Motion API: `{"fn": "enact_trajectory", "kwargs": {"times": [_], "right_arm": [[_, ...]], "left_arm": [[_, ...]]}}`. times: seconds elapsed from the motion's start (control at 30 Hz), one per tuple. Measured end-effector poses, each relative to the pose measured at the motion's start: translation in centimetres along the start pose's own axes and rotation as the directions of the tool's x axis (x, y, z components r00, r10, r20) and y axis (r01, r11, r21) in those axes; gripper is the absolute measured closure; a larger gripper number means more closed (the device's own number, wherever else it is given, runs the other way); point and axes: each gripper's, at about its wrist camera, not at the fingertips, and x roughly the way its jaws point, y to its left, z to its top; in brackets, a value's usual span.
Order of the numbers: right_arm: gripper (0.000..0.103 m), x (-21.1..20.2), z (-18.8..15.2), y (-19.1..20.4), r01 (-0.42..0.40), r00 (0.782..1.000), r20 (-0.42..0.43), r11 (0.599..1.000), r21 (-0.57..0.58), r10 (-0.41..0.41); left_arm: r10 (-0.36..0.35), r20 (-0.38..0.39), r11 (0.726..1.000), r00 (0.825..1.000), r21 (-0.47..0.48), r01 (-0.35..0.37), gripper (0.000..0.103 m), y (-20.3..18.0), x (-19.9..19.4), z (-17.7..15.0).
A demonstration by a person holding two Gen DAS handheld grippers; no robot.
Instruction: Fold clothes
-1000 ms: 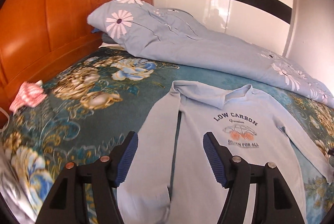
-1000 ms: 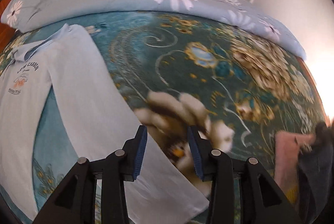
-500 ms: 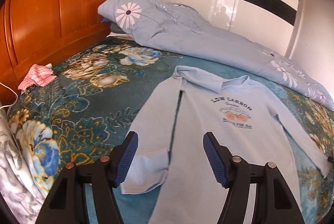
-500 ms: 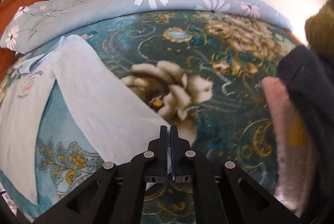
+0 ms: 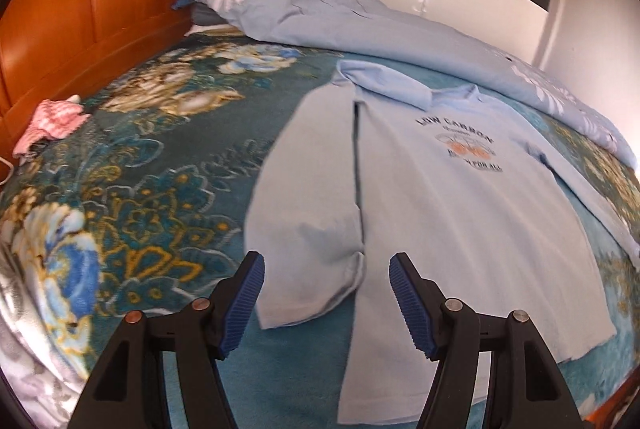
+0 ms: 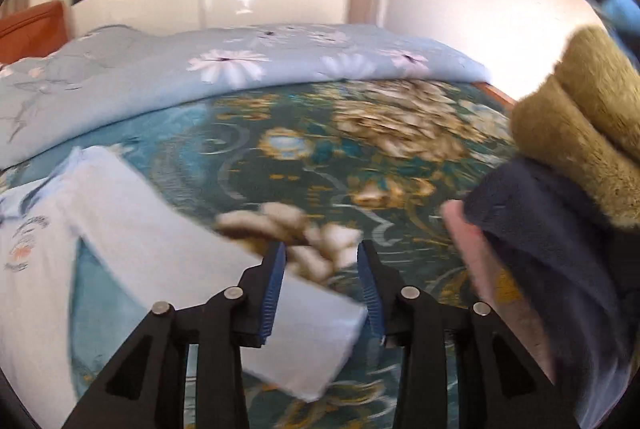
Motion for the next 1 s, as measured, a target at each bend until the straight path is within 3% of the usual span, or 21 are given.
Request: {"fn": "enact_trajectory", "kwargs": {"times": [0.17, 0.23, 0.3, 0.33, 0.43, 0.53, 0.67, 0.83, 1.0], "right_arm": [[0.064, -1.3, -1.7, 6.2, -0.201, 0.98, -0.018, 0.978, -0.05, 0.201], [0.064, -1.6, -2.3, 8.6, -0.261, 0.965, -0.04, 0.963, -0.064, 0.259], [0.064, -1.8, -2.8, 11.1, -0.309, 0.951, -0.063, 0.947, -0.085, 0.304], [0.064, -1.9, -2.9, 12.1, -0.316, 0.948, -0.071, 0.943, -0.101, 0.31], [0.064, -2.3, -3.3, 14.4, -0.32, 0.947, -0.08, 0.936, -0.15, 0.311], [0.064, -2.5, -3.6, 16.0, -0.326, 0.945, -0.086, 0.928, -0.181, 0.315], [0.064, -2.0, -3.5, 17.0, -0.325, 0.945, -0.098, 0.926, -0.19, 0.312], [0.064, -0.2, -3.7, 17.9, -0.324, 0.944, -0.131, 0.928, -0.185, 0.304], [0.064, 1.3, -4.0, 18.4, -0.324, 0.941, -0.161, 0.93, -0.174, 0.298]], "left_arm": [[-0.008, -0.021, 0.999, 1.0, -0.033, 0.007, 0.034, 0.1, 3.1, 1.2], [-0.014, -0.033, 0.998, 0.999, -0.057, 0.012, 0.04, 0.8, 4.0, 1.4], [-0.003, -0.033, 0.998, 0.999, -0.062, 0.001, 0.082, 1.7, 4.2, 1.4], [0.009, -0.03, 0.998, 1.0, -0.058, -0.011, 0.093, 2.2, 4.2, 1.4], [-0.059, 0.004, 0.989, 0.998, -0.136, 0.059, 0.095, 5.4, 3.5, 2.3], [0.016, 0.069, 0.978, 0.997, -0.209, -0.002, 0.095, 9.8, 2.1, 5.0], [0.158, 0.132, 0.938, 0.979, -0.33, -0.107, 0.095, 16.7, 0.9, 10.0], [0.167, 0.039, 0.902, 0.985, -0.41, -0.136, 0.095, 23.4, 4.3, 14.7], [0.261, -0.097, 0.887, 0.96, -0.369, -0.278, 0.094, 24.9, 9.3, 15.5]]}}
